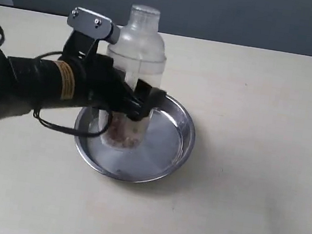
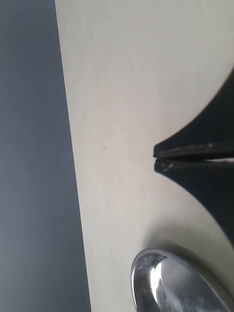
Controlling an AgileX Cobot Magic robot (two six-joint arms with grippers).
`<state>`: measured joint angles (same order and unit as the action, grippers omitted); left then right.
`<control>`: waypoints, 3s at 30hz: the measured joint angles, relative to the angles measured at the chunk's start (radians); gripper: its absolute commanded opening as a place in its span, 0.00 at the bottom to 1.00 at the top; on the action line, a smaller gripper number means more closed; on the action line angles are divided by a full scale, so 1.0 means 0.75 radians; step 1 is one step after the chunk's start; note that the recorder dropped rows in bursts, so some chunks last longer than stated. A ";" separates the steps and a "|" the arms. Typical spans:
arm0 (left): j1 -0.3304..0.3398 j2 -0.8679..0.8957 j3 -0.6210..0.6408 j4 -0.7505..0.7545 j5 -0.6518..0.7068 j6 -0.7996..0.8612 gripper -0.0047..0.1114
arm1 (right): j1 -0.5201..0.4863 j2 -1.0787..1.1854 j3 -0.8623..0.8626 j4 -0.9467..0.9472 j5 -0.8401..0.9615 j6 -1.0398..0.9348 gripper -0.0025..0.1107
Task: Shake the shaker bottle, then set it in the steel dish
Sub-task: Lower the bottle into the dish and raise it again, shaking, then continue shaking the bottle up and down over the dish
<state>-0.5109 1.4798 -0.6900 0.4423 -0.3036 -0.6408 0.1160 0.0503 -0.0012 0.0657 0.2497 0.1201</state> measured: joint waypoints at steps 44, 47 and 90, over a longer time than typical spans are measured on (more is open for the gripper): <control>-0.004 -0.129 -0.177 0.040 -0.141 0.093 0.04 | 0.000 0.000 0.000 0.000 0.000 0.000 0.01; -0.007 -0.176 -0.213 0.040 -0.174 0.143 0.04 | 0.000 0.000 0.000 0.000 0.000 0.000 0.01; -0.020 0.032 -0.082 -0.266 -0.109 0.345 0.04 | 0.000 0.000 0.000 0.000 0.000 0.000 0.01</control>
<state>-0.5255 1.5042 -0.7516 0.2426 -0.3857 -0.3819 0.1160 0.0503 -0.0012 0.0657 0.2498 0.1201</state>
